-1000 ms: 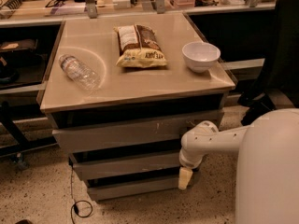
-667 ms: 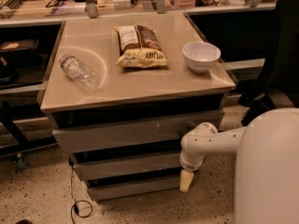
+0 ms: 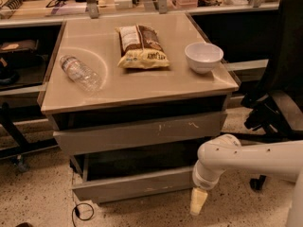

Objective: Open middle drawer

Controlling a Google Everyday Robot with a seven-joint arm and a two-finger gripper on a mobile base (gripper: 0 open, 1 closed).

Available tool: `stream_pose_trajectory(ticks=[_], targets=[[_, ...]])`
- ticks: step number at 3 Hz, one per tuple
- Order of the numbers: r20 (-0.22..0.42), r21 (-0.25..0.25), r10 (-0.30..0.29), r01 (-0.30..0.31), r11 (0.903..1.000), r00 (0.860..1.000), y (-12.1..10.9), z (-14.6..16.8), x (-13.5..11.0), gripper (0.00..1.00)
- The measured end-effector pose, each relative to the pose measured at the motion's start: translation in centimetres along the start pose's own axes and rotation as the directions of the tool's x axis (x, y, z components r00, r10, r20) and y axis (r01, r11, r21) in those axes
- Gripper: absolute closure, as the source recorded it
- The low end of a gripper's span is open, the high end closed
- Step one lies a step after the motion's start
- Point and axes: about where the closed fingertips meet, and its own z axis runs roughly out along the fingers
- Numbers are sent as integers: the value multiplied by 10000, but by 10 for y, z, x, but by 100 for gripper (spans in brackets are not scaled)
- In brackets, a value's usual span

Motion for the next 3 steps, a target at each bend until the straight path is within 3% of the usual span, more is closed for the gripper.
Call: stream_pose_trajectory(ticks=[1,2,3], targets=[[10,-1,15,-15,10000,10000,1,0,0,0],[66,508,-584,580,9970,9983,-13,-4,-20,0],[-4,625,-964,962,9934,9953,-27,8,-36,0]])
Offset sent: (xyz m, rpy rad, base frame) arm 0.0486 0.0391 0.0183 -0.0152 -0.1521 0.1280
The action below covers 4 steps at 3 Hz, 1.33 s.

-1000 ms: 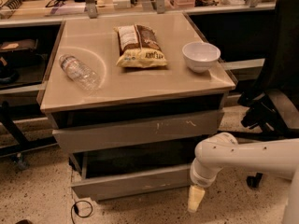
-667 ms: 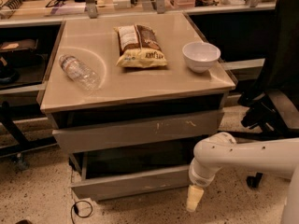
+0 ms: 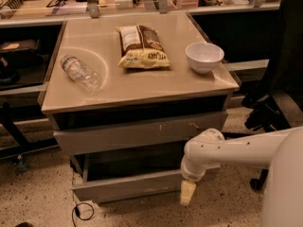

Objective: Open middle drawer

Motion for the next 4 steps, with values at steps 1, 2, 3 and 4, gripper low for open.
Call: stream_pose_trajectory(ticks=[1,2,3,4], targets=[[-166,-208,-145,142,9997,9998,-3,20,-4,0],[-445,-712,-89,57,9974,9990,4,44,4,0],[-596,-889,-136,83,9960,9981,9,48,7,0],[-745,-1196,-45,-45,9928,9972,30,40,17,0]])
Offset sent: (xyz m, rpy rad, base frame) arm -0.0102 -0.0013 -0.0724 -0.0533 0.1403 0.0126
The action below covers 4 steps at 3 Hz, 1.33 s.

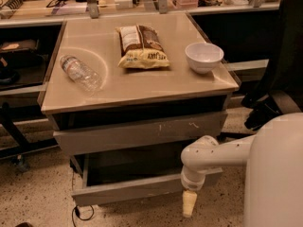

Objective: Open middle drawer

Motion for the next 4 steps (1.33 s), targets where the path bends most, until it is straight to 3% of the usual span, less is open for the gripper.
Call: stream_pose_trajectory(ticks=[3,4], targets=[[272,-563,886,-870,9946,9957,86,-37,40,0],[70,-359,1133,-1129,9930,9935,84,-41,41,0]])
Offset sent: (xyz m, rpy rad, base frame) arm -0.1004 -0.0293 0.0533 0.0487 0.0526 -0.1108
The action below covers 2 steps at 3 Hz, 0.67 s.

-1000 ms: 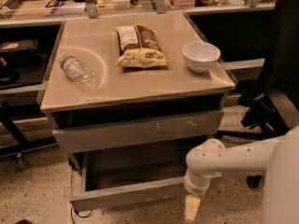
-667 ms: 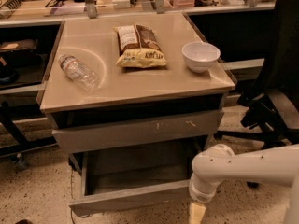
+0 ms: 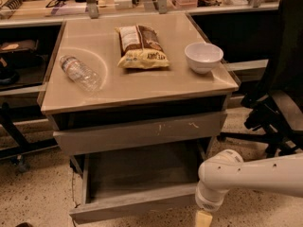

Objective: Open middle drawer

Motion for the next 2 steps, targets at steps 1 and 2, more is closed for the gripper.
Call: stream_pose_trajectory(ticks=[1,2], targets=[[191,27,94,-94,10000,9998,-2,-1,-3,0],[430,76,-626,623,9980,9971,-13,0,-16,0]])
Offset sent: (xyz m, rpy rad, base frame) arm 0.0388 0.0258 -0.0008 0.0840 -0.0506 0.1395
